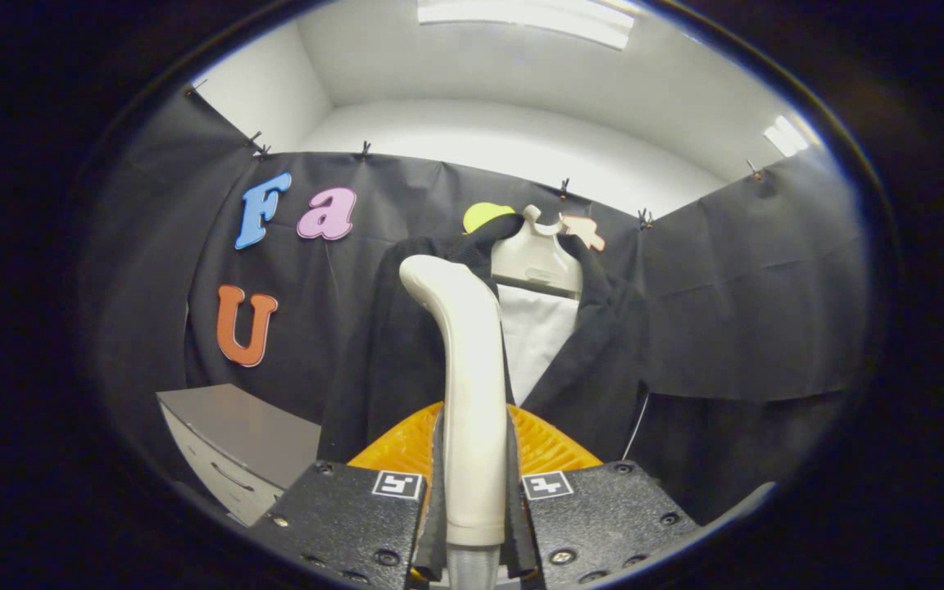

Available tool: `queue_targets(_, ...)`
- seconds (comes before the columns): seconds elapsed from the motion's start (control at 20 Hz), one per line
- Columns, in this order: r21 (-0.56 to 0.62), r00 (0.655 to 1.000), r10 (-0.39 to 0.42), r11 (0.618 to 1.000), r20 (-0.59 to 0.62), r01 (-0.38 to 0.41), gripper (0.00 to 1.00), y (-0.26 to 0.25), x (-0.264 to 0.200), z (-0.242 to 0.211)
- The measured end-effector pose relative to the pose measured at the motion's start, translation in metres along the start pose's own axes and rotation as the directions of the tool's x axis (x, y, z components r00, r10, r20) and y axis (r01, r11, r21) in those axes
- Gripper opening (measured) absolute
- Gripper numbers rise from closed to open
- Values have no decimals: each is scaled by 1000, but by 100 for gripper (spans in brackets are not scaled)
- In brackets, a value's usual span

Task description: Iron the clothes twice with a garment steamer, once on the left side and once on the right side.

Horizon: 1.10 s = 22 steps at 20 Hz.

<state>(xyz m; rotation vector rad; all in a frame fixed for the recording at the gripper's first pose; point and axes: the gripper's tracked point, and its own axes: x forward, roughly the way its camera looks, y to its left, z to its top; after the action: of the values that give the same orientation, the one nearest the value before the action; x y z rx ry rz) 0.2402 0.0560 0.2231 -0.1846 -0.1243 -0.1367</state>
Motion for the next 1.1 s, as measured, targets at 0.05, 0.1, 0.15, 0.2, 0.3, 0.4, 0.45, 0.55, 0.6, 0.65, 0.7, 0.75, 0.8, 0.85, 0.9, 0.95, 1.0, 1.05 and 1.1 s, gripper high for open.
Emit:
queue_targets(0.05, 2, 1000, 9, 1000, -7, -9, 31, -1, -2, -6)
queue_targets(0.1, -2, 1000, 19, 1000, -12, -19, 31, -1, -5, -12)
queue_targets(0.15, -10, 999, 34, 999, -19, -35, 31, 0, -7, -19)
queue_targets(0.2, -17, 998, 49, 999, -29, -50, 31, 2, -7, -27)
queue_targets(0.3, -16, 996, 58, 998, -67, -59, 31, 2, -9, -47)
queue_targets(0.4, -16, 994, 51, 998, -95, -53, 31, -1, -13, -64)
queue_targets(0.45, -19, 993, 47, 999, -106, -49, 31, -2, -14, -72)
queue_targets(0.55, -38, 991, 44, 998, -123, -49, 31, -4, -14, -87)
queue_targets(0.6, -52, 990, 44, 997, -134, -51, 31, -5, -14, -95)
queue_targets(0.65, -62, 989, 44, 997, -145, -53, 31, -8, -18, -103)
queue_targets(0.7, -68, 988, 44, 996, -145, -54, 31, -10, -20, -107)
queue_targets(0.75, -74, 988, 44, 996, -145, -55, 31, -11, -23, -110)
queue_targets(0.8, -76, 988, 46, 995, -150, -58, 31, -12, -24, -114)
queue_targets(0.85, -74, 985, 51, 995, -164, -64, 31, -12, -25, -121)
queue_targets(0.9, -70, 981, 55, 995, -184, -69, 31, -11, -27, -130)
queue_targets(0.95, -71, 977, 58, 995, -204, -74, 31, -11, -29, -140)
queue_targets(1.0, -77, 974, 60, 994, -217, -78, 31, -12, -30, -148)
queue_targets(1.05, -83, 972, 60, 993, -228, -81, 31, -13, -33, -155)
queue_targets(1.1, -85, 968, 57, 993, -243, -80, 31, -15, -35, -163)
